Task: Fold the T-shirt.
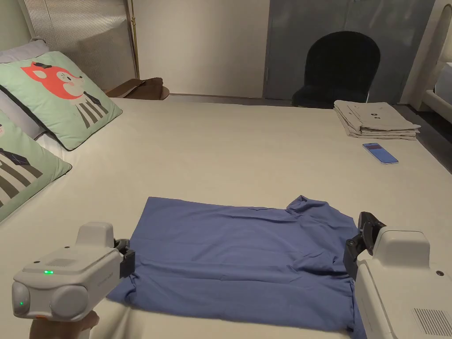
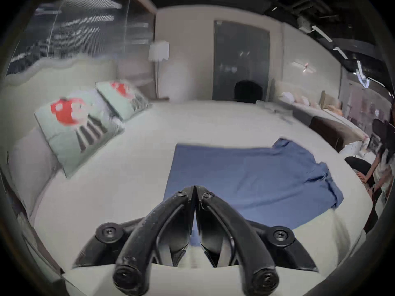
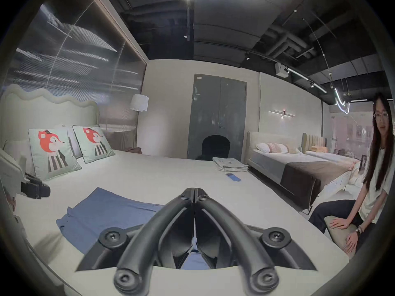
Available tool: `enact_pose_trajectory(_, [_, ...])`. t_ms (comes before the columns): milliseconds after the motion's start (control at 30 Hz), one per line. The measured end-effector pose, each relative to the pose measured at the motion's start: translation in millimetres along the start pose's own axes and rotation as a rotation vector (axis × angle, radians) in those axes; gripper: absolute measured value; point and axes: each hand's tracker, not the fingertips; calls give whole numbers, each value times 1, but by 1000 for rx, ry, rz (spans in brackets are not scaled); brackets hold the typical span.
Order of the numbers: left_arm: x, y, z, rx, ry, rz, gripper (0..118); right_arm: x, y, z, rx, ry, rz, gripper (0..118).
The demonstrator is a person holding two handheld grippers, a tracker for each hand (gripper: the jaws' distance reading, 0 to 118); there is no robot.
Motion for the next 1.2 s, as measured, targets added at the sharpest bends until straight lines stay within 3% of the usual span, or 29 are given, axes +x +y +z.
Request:
enact_pose_trajectory(100, [-20,-4,-25,-138,18,39,2,-1,-4,-8,-19,3,2,0])
enact_pose_trajectory(133, [-25,-7,-33,-157,40,47,12,-1,-6,-11,-29,5,3,0])
enact_pose_trajectory(167, [-29,-9,-41,-182,55,58,37,-1,-7,-14,-38,8,3,0])
enact_pose_trajectory(200, [-27,-12,-43,-215,67,62,75,-1,-9,-16,-45,10,1,0])
enact_pose_trajectory(233, [-29,-15,-50,-245,73,78,98,-1,-11,-18,-53,11,1,0])
enact_pose_trajectory(267, [-30,-18,-56,-266,73,85,109,-1,-13,-20,-61,12,2,0])
enact_pose_trajectory(433, [-17,-34,-78,-292,97,42,104,3,-25,-26,-105,8,8,0])
enact_pose_trajectory(467, [-22,-38,-88,-312,92,25,93,4,-27,-27,-115,8,3,0])
enact_pose_trajectory(500, [-19,-42,-92,-315,83,11,69,5,-29,-28,-122,8,0,0])
enact_pose_trajectory(533, [-14,-46,-96,-329,77,-3,54,6,-31,-29,-130,6,-3,0])
enact_pose_trajectory(633, [-4,-54,-99,-300,59,-36,35,12,-37,-32,-154,4,-7,0])
enact_pose_trajectory(700, [1,-51,-97,-298,31,-95,9,18,-43,-34,-192,4,-26,0])
enact_pose_trajectory(767, [7,-50,-89,-290,33,-74,9,29,-56,-37,-256,-1,-67,0])
enact_pose_trajectory(833, [2,-48,-85,-270,28,-70,9,40,-72,-42,-368,-4,-86,18])
enact_pose_trajectory(900, [-4,-45,-80,-249,21,-35,9,50,-93,-46,-475,-14,-103,25])
enact_pose_trajectory(933, [-6,-44,-78,-247,9,-16,9,53,-105,-49,-530,-19,-109,43])
enact_pose_trajectory(1000, [-2,-43,-70,-234,4,-8,9,57,-126,-49,-574,-34,-138,97])
enact_pose_trajectory(1033, [-2,-42,-69,-232,-3,-7,9,57,-135,-50,-584,-32,-140,105])
enact_pose_trajectory(1200, [4,-41,-64,-229,0,-7,9,54,-158,-63,-656,-15,-136,102])
